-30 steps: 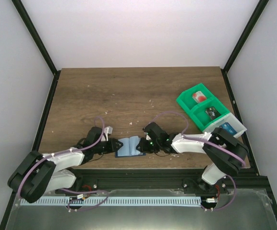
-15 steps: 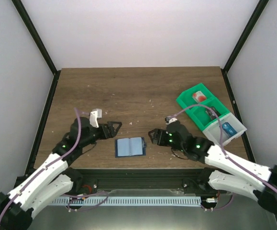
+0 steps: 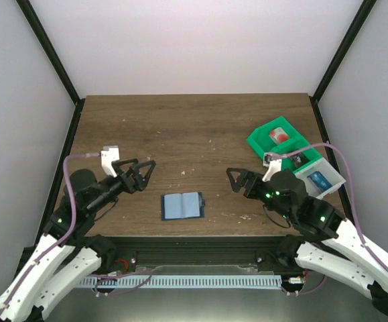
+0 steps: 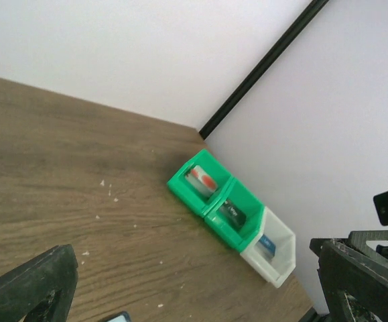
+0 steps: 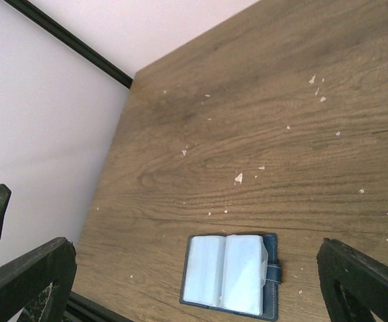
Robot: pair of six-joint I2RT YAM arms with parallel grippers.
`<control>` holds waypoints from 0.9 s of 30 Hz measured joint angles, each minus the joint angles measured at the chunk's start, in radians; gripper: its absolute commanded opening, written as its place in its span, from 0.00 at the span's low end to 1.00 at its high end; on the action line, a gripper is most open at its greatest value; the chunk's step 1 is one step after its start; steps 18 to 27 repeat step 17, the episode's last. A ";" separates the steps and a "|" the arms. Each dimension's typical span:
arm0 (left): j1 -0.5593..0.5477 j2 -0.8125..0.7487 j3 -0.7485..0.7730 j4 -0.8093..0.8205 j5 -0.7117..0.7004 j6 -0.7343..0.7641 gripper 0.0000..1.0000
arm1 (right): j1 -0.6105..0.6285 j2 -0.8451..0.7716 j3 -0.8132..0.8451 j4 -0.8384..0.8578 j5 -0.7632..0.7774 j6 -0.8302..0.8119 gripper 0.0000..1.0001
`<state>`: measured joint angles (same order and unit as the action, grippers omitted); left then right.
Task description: Take the credit cards out of the card holder
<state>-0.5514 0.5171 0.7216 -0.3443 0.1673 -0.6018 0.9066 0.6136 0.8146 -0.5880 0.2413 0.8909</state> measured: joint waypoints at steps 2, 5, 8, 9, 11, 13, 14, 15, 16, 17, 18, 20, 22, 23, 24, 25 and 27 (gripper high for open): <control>0.000 -0.037 0.000 0.001 0.000 -0.004 1.00 | 0.000 -0.028 0.011 -0.018 0.004 -0.005 1.00; 0.000 -0.069 -0.003 0.013 0.011 -0.016 1.00 | 0.000 -0.042 0.032 -0.041 0.010 -0.014 1.00; 0.000 -0.077 -0.010 0.018 0.021 -0.023 1.00 | 0.000 -0.041 0.056 -0.060 0.013 -0.019 1.00; 0.000 -0.078 -0.015 0.021 0.022 -0.024 1.00 | 0.000 -0.041 0.061 -0.063 0.013 -0.020 1.00; 0.000 -0.080 -0.029 0.021 0.025 -0.026 1.00 | 0.000 -0.041 0.063 -0.064 0.013 -0.023 1.00; 0.000 -0.081 -0.039 0.020 0.030 -0.027 1.00 | 0.000 -0.040 0.063 -0.070 0.013 -0.025 1.00; 0.000 -0.081 -0.043 0.021 0.034 -0.029 1.00 | 0.000 -0.039 0.063 -0.072 0.013 -0.026 1.00; 0.000 -0.081 -0.046 0.021 0.037 -0.031 1.00 | 0.000 -0.038 0.063 -0.073 0.013 -0.026 1.00; 0.000 -0.081 -0.048 0.021 0.039 -0.032 1.00 | 0.000 -0.037 0.063 -0.073 0.013 -0.026 1.00; 0.000 -0.082 -0.051 0.021 0.042 -0.033 1.00 | 0.000 -0.037 0.063 -0.074 0.013 -0.027 1.00; 0.000 -0.082 -0.051 0.021 0.042 -0.033 1.00 | 0.000 -0.037 0.063 -0.074 0.013 -0.027 1.00; 0.000 -0.082 -0.051 0.021 0.042 -0.033 1.00 | 0.000 -0.037 0.063 -0.074 0.013 -0.027 1.00; 0.000 -0.082 -0.051 0.021 0.042 -0.033 1.00 | 0.000 -0.037 0.063 -0.074 0.013 -0.027 1.00; 0.000 -0.082 -0.051 0.021 0.042 -0.033 1.00 | 0.000 -0.037 0.063 -0.074 0.013 -0.027 1.00; 0.000 -0.082 -0.051 0.021 0.042 -0.033 1.00 | 0.000 -0.037 0.063 -0.074 0.013 -0.027 1.00; 0.000 -0.082 -0.051 0.021 0.042 -0.033 1.00 | 0.000 -0.037 0.063 -0.074 0.013 -0.027 1.00; 0.000 -0.082 -0.051 0.021 0.042 -0.033 1.00 | 0.000 -0.037 0.063 -0.074 0.013 -0.027 1.00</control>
